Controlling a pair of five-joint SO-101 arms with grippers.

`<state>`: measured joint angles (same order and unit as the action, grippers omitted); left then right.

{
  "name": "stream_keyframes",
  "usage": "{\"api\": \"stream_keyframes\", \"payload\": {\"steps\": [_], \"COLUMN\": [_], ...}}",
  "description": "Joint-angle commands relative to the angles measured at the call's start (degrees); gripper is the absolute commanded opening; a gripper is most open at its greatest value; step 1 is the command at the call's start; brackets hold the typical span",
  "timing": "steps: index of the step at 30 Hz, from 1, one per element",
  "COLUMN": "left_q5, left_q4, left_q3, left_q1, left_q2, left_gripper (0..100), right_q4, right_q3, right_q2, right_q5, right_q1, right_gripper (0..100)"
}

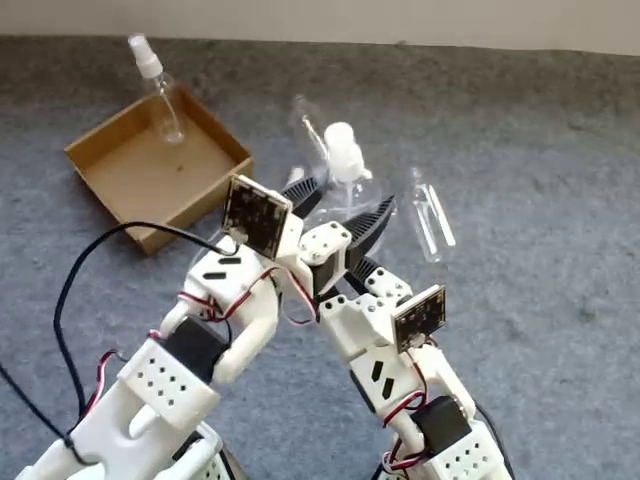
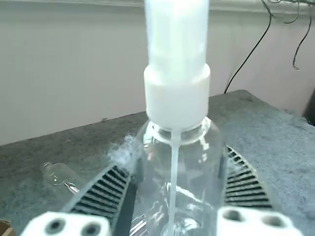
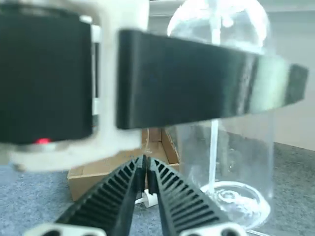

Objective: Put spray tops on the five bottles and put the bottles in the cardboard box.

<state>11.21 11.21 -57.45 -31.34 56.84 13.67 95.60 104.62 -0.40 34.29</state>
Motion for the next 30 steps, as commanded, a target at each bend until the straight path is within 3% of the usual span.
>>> {"api": "stream_keyframes", "payload": {"steps": [1,7,13,24,30], "left_q5": [0.62,0.62,0.7,0.62,0.62], "left_q4": [0.53,1.32,1.05,0.97,0.97], "left_q3": [-1.89,-2.68,-2.59,3.82,11.74], "left_q1": [-0.57,0.04,6.81,30.11,41.98], "left_q2": [7.43,11.3,11.3,10.33,-2.77], "left_gripper": [9,9,9,9,9], "right_q4": [-1.45,-1.27,2.42,2.59,5.41], "right_q3": [10.15,10.15,10.15,10.15,10.15], "right_q2": [0.57,0.48,0.66,0.57,0.66], "right_q5": [-0.35,-0.35,-0.35,-0.35,-0.35], "right_q1": [0.22,0.22,0.22,0.22,0.22], "right_gripper": [1.5,1.5,1.5,1.5,1.5]}}
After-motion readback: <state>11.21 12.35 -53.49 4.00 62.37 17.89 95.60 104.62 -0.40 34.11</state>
